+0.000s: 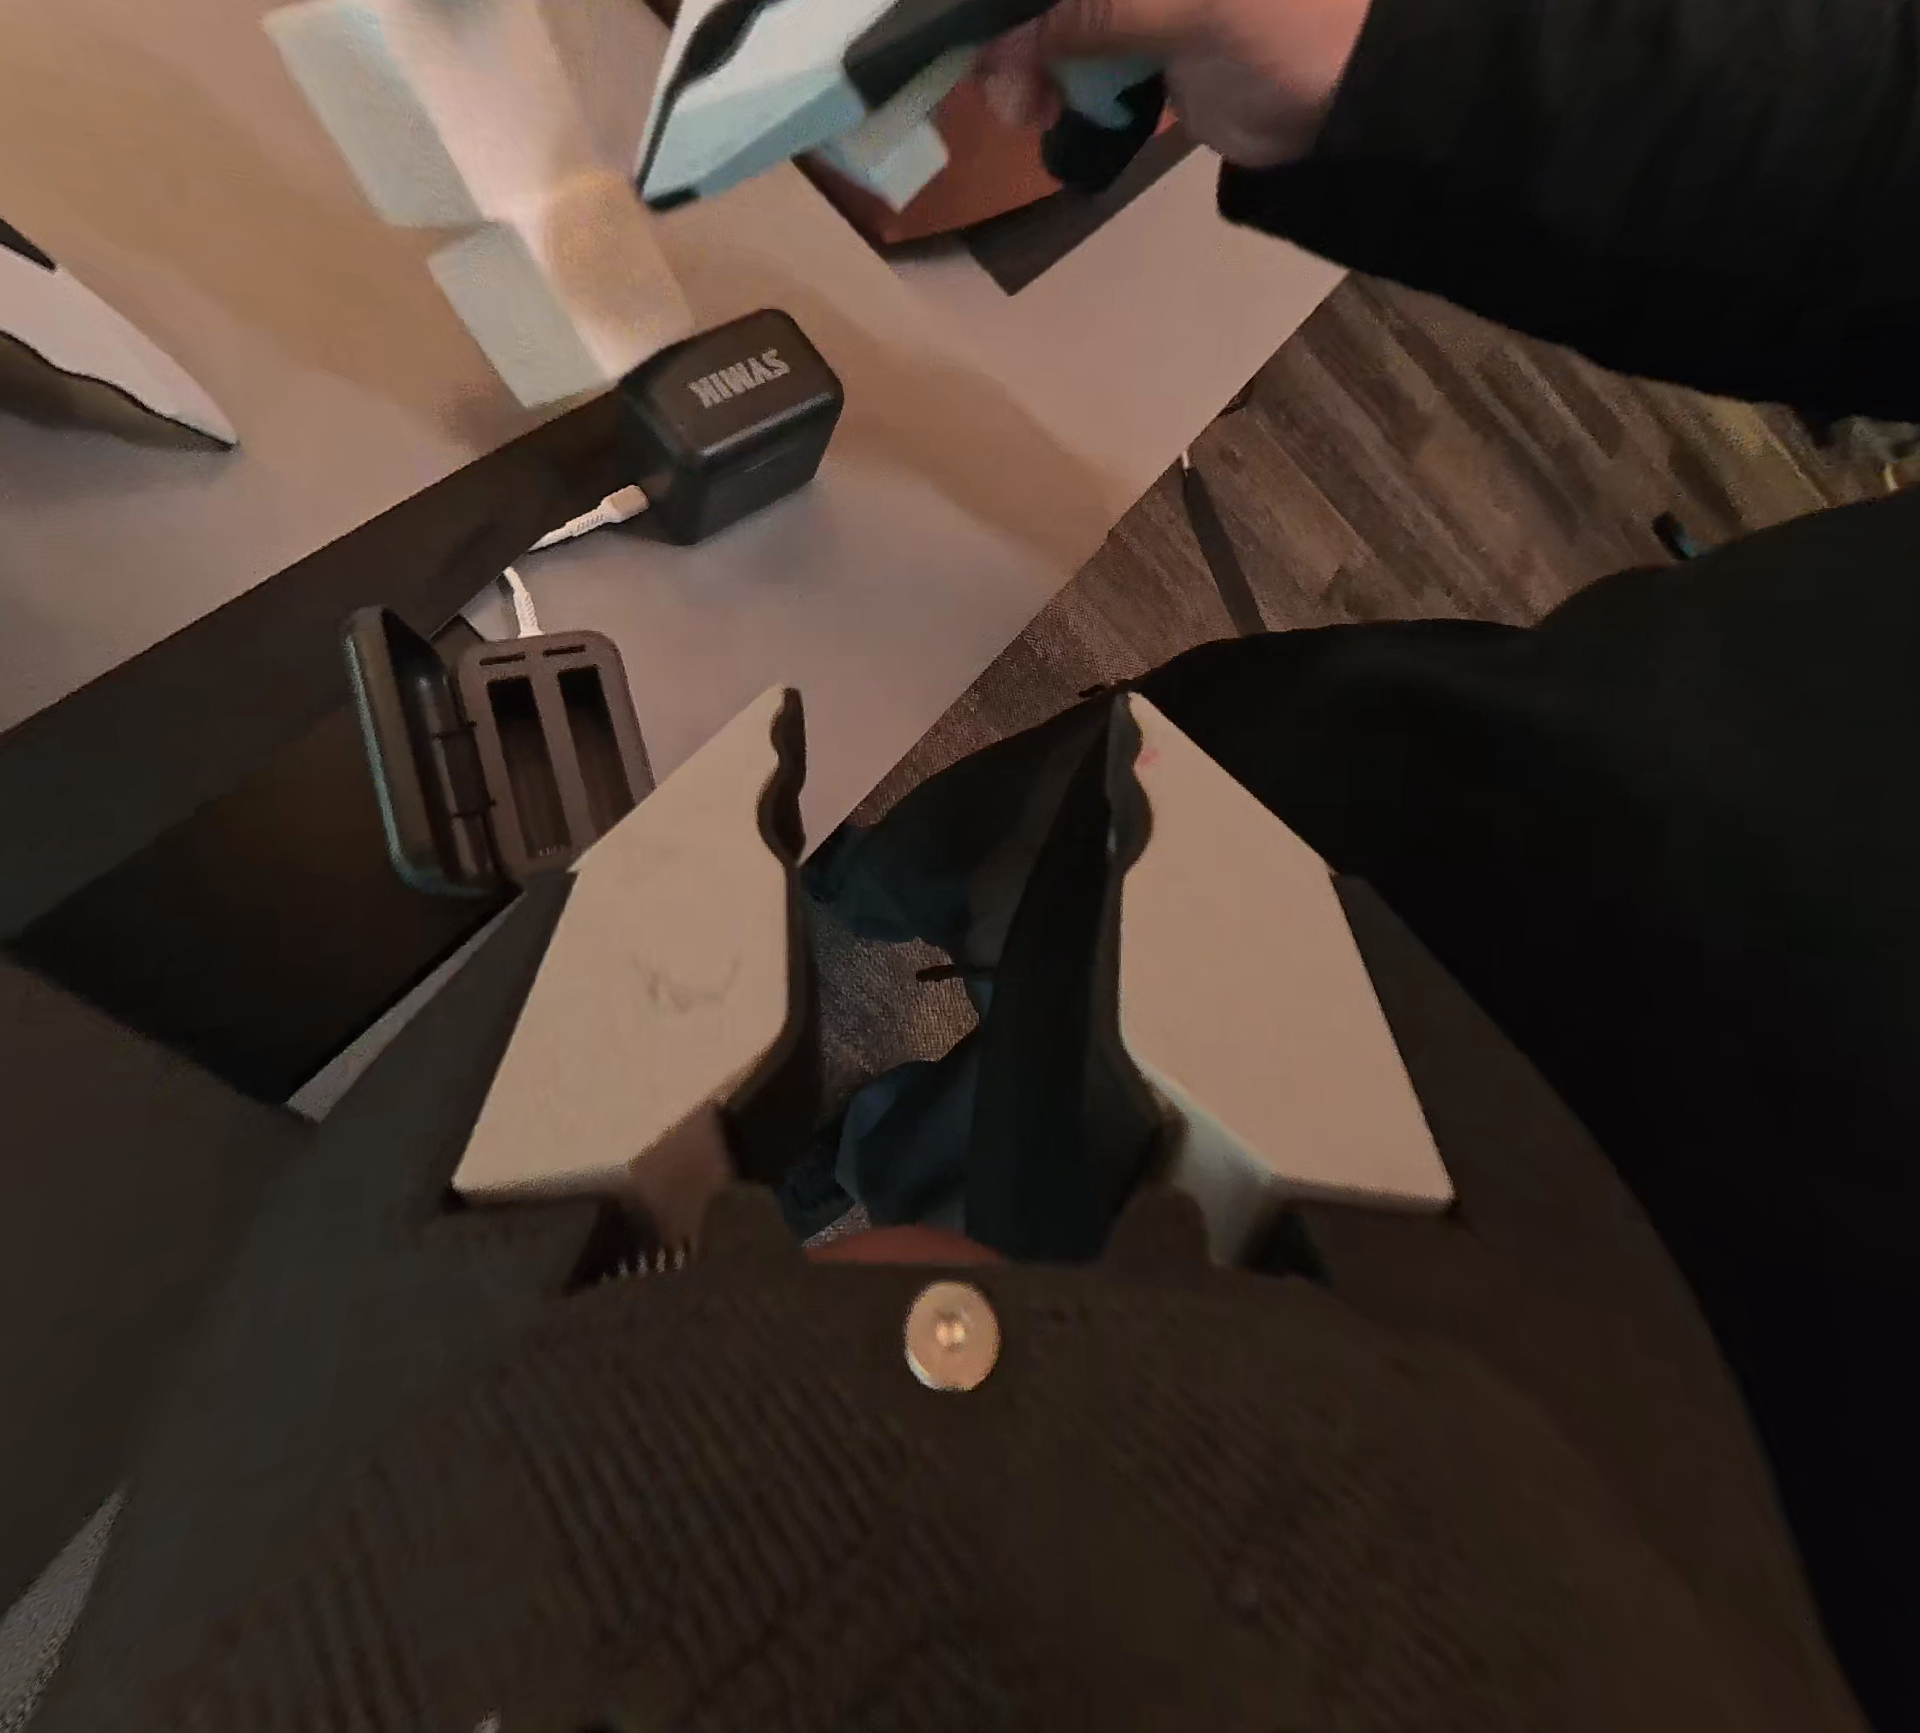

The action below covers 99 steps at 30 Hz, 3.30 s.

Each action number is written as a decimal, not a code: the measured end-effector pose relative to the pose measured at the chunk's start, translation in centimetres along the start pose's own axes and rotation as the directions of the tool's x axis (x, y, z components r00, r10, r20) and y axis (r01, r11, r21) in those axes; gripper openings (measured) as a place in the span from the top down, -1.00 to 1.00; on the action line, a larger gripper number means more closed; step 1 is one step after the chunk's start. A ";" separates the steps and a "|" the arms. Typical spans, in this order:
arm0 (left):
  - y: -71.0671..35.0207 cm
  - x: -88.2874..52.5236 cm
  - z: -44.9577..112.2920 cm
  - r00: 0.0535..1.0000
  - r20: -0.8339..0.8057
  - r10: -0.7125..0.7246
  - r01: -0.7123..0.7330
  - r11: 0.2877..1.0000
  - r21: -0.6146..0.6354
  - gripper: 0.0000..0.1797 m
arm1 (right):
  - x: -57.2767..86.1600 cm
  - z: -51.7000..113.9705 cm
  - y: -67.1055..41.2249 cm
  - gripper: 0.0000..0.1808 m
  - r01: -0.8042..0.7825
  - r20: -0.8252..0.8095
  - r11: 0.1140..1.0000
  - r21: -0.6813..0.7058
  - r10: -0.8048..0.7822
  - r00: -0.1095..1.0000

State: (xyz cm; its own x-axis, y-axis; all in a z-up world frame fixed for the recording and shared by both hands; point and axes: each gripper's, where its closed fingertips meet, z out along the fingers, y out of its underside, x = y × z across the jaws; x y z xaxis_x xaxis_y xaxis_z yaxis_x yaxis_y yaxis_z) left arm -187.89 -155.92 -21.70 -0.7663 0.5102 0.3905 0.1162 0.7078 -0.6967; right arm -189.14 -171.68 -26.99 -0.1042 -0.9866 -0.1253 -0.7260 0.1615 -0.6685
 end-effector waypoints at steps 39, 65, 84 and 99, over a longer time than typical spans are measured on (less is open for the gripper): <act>5.8 -2.5 -3.8 0.993 -0.051 -0.111 0.114 0.992 0.055 0.41 | 18.5 -4.9 -12.4 0.02 -0.145 -0.466 0.910 0.388 0.329 0.821; 17.7 -8.1 -17.7 0.561 0.677 -0.476 0.262 0.878 0.400 1.00 | -1.4 -5.4 -39.6 0.95 0.274 -0.072 0.626 0.730 -0.329 0.942; 35.6 -10.1 -39.8 0.687 0.482 -0.544 0.261 0.803 0.535 0.26 | -51.8 28.8 -33.2 0.50 0.304 0.458 0.917 0.259 -0.393 0.797; 52.7 -27.6 -64.8 0.389 0.518 -0.762 0.523 0.646 0.557 1.00 | -67.0 67.6 -55.5 0.59 0.245 0.648 0.950 0.196 -0.313 0.694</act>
State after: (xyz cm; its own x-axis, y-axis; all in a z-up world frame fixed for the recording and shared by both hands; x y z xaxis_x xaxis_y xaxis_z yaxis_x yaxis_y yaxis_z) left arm -119.69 -101.06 -30.19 -0.7141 -0.5935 0.3713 -0.6774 0.4518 -0.5805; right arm -95.88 -113.11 -31.09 0.5956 -0.7215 -0.3531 -0.5819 -0.0844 -0.8089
